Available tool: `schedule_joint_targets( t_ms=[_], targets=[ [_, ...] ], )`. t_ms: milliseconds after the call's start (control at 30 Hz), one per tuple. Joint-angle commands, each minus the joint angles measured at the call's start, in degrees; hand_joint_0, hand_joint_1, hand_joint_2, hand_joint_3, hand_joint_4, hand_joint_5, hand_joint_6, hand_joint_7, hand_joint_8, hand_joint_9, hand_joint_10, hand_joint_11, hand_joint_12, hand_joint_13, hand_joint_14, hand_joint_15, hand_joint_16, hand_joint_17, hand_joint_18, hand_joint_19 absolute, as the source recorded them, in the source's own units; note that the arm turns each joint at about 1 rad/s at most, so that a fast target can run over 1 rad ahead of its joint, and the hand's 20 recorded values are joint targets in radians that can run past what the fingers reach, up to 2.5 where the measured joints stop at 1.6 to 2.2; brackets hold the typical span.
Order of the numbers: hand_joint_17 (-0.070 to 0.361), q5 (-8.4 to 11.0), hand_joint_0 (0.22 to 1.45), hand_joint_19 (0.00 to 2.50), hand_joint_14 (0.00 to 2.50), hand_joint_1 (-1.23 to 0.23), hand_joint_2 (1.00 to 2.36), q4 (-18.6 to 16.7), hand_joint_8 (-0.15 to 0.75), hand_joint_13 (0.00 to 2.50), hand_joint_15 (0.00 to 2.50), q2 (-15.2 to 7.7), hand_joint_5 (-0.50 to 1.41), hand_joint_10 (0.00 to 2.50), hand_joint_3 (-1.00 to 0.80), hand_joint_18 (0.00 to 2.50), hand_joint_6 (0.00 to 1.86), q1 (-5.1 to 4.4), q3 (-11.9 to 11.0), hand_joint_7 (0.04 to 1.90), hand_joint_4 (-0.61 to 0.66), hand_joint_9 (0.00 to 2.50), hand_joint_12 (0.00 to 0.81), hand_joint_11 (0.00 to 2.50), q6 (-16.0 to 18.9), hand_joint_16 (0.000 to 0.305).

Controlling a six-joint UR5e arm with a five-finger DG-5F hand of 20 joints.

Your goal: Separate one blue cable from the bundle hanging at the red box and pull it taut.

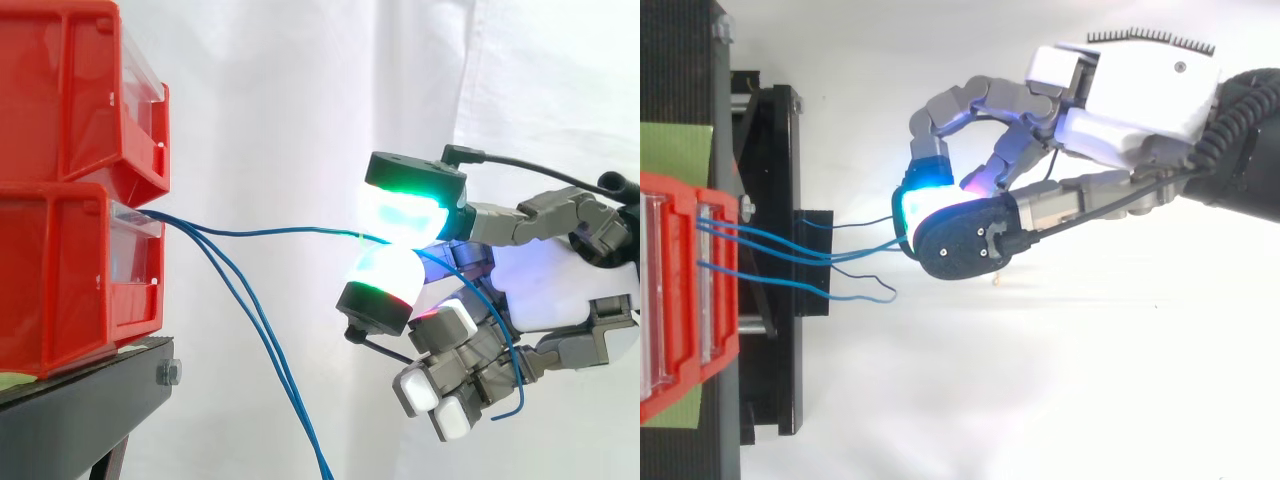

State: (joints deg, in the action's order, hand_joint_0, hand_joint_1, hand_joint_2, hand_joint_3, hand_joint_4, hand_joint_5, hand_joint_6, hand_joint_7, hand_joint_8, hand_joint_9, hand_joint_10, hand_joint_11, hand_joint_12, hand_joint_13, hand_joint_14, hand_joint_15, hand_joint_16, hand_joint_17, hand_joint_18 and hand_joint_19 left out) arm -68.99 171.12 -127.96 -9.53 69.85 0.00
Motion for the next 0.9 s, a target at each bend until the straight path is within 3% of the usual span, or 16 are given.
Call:
schedule_joint_targets(
  t_ms=[0, 300, 667, 867],
  targets=[
    [0.076, 0.0, 0.88, 0.56, 0.02, -0.81, 1.0, 0.0, 0.326, 0.96, 0.61, -0.01, -0.2, 0.02, -0.5, 0.72, 0.95, 0.04, 0.02, 1.47, -0.22, 1.2, 0.328, 1.02, 0.0, 0.034],
    [0.067, 0.0, 0.89, 0.55, 0.02, -0.84, 1.0, 1.32, 0.31, 0.96, 0.61, -0.01, -0.2, 0.02, -0.5, 0.68, 0.94, 0.13, 0.02, 1.45, -0.13, 1.21, 0.313, 1.06, 1.15, 0.03],
    [0.065, 0.0, 0.89, 0.51, 0.02, -0.84, 1.0, 1.67, 0.278, 0.95, 0.6, -0.01, -0.22, 0.02, -0.5, 0.67, 0.96, 0.13, 0.02, 1.21, -0.06, 1.14, 0.312, 1.1, 1.32, 0.029],
    [0.064, 0.0, 0.88, 0.52, 0.02, -0.86, 1.0, 1.67, 0.27, 0.94, 0.59, 0.08, -0.24, 0.02, -0.46, 0.65, 0.96, 0.22, 0.02, 1.18, -0.06, 1.1, 0.308, 1.1, 1.5, 0.029]
  ],
)
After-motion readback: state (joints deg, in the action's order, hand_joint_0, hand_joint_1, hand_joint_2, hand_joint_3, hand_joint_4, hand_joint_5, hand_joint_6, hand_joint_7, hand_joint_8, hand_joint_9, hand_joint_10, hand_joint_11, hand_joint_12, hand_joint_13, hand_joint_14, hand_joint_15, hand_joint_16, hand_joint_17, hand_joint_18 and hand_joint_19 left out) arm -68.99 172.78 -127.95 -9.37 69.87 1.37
